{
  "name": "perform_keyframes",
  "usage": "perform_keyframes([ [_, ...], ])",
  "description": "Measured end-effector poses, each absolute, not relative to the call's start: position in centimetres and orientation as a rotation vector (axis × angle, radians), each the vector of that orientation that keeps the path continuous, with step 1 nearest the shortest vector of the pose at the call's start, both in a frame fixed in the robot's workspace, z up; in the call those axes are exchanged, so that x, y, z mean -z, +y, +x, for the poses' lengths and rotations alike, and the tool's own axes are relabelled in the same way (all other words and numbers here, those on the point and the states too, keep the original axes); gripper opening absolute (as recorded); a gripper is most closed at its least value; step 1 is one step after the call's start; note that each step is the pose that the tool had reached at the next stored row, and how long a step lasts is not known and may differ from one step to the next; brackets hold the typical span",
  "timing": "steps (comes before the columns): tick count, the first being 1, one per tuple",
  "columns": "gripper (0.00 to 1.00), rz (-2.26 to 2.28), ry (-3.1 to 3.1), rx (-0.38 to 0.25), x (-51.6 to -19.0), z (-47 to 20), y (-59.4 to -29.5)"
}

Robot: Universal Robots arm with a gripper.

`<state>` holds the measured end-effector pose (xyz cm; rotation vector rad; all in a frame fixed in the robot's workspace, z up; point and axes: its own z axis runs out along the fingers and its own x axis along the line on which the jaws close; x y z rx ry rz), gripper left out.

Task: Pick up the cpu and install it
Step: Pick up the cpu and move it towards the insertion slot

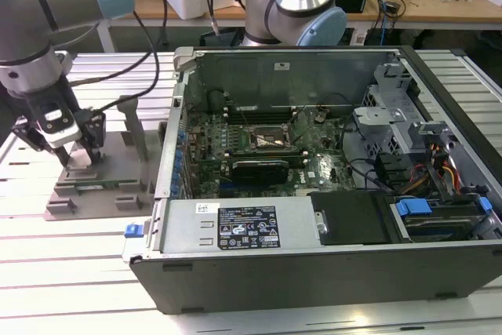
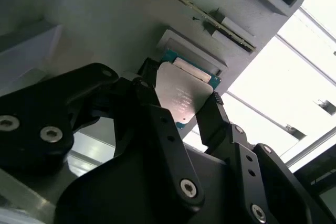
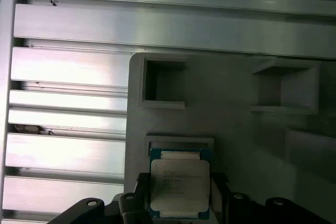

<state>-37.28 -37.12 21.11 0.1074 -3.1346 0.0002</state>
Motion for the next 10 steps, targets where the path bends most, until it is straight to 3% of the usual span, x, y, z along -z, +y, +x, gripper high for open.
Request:
perform_keyframes([
  [10,0.55,0.107,-3.134,0.0,-25.8,-37.3,-36.8],
])
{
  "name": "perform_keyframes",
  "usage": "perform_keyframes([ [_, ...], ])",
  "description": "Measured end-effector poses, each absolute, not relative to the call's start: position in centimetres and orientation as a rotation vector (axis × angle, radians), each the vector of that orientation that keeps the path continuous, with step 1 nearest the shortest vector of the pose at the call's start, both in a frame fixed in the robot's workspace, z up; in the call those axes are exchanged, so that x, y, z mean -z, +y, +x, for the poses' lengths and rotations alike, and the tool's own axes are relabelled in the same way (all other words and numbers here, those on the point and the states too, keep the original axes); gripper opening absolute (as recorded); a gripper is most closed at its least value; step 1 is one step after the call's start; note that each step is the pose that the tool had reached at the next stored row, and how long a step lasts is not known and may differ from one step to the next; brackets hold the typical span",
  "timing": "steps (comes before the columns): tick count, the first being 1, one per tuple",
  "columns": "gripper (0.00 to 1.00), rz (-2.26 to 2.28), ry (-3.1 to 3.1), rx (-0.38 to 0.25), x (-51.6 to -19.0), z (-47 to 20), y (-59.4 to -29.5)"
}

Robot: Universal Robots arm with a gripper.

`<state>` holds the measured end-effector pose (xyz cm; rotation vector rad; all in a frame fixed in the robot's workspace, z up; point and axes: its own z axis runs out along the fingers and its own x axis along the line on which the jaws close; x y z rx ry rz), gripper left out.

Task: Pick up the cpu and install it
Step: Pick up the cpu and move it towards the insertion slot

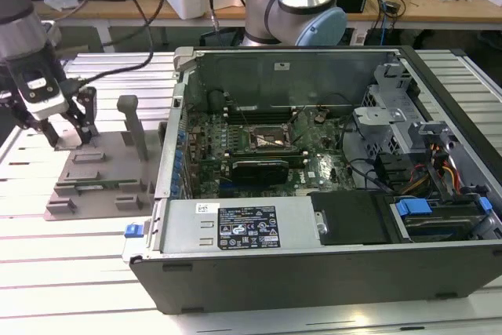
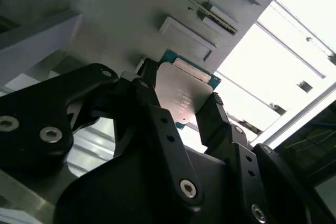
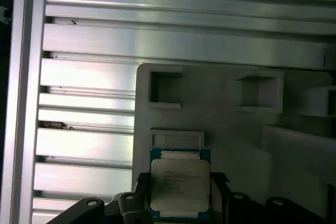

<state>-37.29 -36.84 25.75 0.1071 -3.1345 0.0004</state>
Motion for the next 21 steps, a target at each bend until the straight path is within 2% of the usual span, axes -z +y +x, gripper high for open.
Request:
perform_keyframes([
  [19,0.55,0.107,-3.134,0.0,-38.2,-37.3,-36.6],
  [21,0.55,0.107,-3.135,0.0,-38.4,-37.3,-36.6],
])
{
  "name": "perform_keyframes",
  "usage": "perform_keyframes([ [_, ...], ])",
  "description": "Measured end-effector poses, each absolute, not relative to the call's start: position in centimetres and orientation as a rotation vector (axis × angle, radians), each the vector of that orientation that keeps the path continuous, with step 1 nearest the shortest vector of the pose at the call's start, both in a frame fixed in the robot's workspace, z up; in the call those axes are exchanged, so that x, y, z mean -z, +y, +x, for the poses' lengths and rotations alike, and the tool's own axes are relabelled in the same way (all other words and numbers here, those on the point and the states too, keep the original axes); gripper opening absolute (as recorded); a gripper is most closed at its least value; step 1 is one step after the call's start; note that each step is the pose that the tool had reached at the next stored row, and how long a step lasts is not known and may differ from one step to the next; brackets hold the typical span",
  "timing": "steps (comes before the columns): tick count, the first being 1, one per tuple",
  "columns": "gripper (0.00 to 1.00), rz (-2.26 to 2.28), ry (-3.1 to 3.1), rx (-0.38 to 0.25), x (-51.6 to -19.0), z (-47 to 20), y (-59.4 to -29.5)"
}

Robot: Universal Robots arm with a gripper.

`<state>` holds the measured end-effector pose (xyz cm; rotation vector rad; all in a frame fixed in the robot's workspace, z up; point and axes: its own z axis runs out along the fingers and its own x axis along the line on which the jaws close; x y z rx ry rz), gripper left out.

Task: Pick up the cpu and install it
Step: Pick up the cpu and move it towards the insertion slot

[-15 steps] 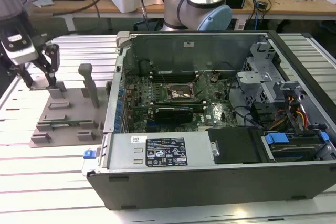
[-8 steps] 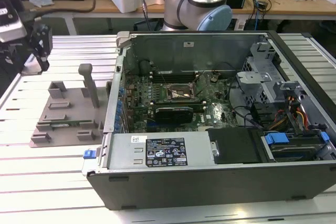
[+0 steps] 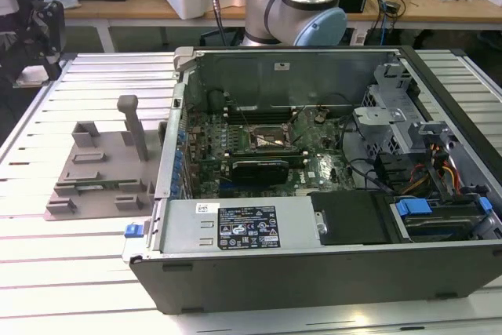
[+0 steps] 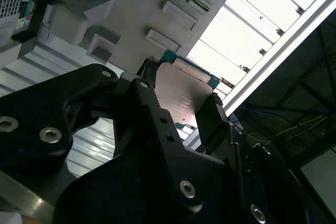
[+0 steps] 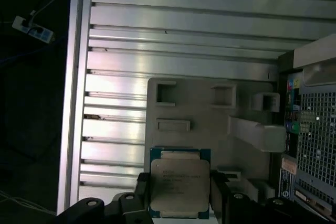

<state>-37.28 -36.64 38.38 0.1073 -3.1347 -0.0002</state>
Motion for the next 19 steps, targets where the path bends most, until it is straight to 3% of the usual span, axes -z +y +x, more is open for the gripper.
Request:
perform_keyframes([
  [19,0.55,0.107,-3.133,0.001,-38.4,-32.0,-36.6],
])
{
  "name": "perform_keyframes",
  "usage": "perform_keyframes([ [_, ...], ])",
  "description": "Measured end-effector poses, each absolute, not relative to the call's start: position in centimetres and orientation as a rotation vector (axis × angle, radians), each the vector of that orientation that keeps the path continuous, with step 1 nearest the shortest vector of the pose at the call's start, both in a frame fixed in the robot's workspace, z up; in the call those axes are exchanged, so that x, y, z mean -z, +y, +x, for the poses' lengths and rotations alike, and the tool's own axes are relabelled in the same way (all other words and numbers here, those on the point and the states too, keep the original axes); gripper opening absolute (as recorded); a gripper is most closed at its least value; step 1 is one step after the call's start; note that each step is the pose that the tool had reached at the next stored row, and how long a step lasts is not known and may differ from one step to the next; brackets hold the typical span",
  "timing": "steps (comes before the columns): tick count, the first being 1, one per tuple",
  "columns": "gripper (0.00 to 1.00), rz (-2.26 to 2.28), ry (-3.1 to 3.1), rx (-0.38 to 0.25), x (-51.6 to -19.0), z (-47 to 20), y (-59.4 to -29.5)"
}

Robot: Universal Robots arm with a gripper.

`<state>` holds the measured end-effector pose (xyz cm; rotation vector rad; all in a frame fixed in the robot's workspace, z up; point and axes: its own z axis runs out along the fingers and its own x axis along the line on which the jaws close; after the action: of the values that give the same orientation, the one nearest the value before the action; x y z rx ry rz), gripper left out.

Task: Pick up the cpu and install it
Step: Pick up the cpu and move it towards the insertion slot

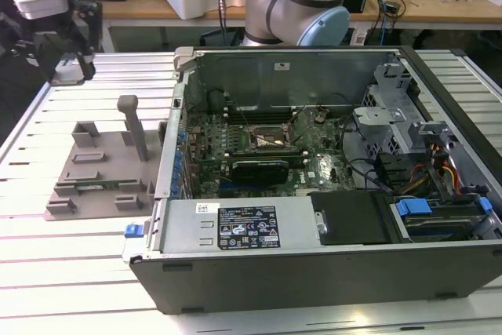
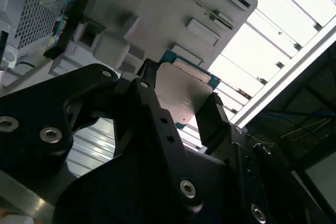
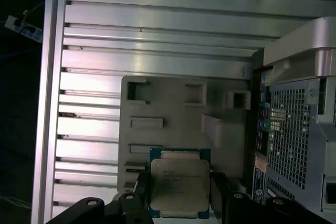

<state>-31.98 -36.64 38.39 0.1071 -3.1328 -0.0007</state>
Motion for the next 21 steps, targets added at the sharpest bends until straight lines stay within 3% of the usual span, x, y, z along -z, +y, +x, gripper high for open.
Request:
perform_keyframes([
  [21,0.55,0.107,-3.131,0.001,-38.3,-20.3,-36.6],
])
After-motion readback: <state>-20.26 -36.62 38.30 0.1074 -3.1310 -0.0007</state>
